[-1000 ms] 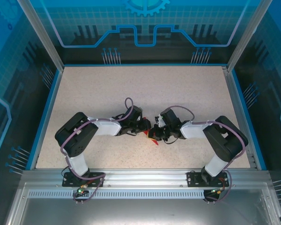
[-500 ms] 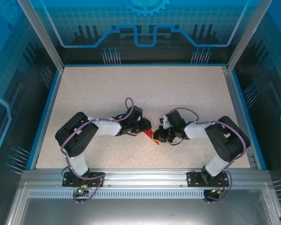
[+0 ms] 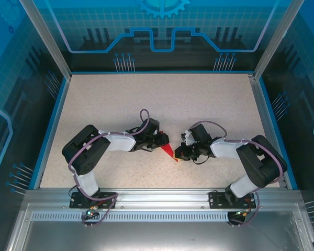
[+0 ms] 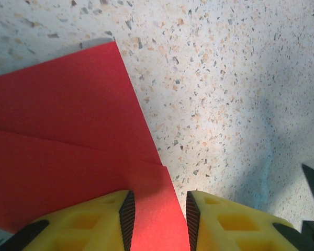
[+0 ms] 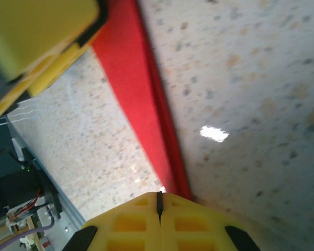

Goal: Fold a paper plane with a square sheet of paper (pick it up from the middle)
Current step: Fold the wing for the fifth time at the center of the table.

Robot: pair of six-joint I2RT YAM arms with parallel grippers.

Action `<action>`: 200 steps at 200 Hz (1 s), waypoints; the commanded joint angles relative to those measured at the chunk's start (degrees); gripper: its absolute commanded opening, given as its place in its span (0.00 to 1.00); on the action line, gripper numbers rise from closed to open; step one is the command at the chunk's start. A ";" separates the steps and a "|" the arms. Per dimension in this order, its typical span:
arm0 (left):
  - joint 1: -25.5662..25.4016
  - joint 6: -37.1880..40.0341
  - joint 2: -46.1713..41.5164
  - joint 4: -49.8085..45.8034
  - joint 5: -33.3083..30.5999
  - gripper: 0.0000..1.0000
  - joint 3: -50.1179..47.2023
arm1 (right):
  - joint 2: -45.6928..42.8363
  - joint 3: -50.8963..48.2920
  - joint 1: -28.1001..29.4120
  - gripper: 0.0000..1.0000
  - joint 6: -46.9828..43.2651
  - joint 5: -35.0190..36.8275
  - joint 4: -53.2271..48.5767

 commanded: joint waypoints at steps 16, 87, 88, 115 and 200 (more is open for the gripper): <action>-0.39 0.67 2.84 -4.06 -1.06 0.36 0.06 | 0.15 3.33 1.25 0.02 -1.73 -3.90 -2.33; -0.39 0.85 3.24 -5.02 -1.21 0.36 0.38 | 7.14 -0.24 -0.21 0.00 -3.66 -0.13 -4.42; -0.41 0.85 3.26 -5.07 -1.22 0.36 0.38 | 7.07 -0.36 -0.28 0.00 -3.68 -0.10 -4.43; -0.17 0.66 3.54 -5.11 -1.22 0.35 0.20 | 5.41 -3.01 -1.28 0.00 -4.22 -1.18 -4.13; 0.22 0.67 4.07 -5.73 -1.22 0.35 -0.17 | 1.62 -7.91 -4.12 0.01 -6.84 -2.88 -6.19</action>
